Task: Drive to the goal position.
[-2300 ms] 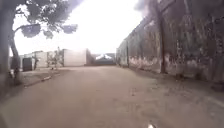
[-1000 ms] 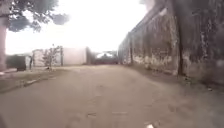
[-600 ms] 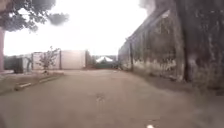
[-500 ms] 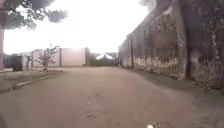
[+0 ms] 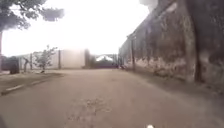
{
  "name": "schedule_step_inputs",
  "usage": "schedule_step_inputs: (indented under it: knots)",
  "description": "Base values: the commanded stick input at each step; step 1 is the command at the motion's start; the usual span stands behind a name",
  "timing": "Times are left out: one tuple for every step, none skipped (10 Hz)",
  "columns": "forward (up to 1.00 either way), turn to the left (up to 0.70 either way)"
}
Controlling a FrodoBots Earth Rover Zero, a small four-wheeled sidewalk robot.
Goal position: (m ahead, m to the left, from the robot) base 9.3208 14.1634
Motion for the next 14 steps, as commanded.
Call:
schedule_step_inputs:
  knots:
    - [0.70,0.02]
    - [0.70,0.02]
    - [0.70,0.02]
    - [0.70,0.02]
    - [0.70,0.02]
    - [0.70,0.01]
    - [0.70,0.01]
    - [0.70,0.00]
    - [0.70,0.01]
    - [0.70,0.01]
    - [0.70,0.02]
    - [0.70,0.02]
    - [0.70,0.02]
    - [0.70,0.03]
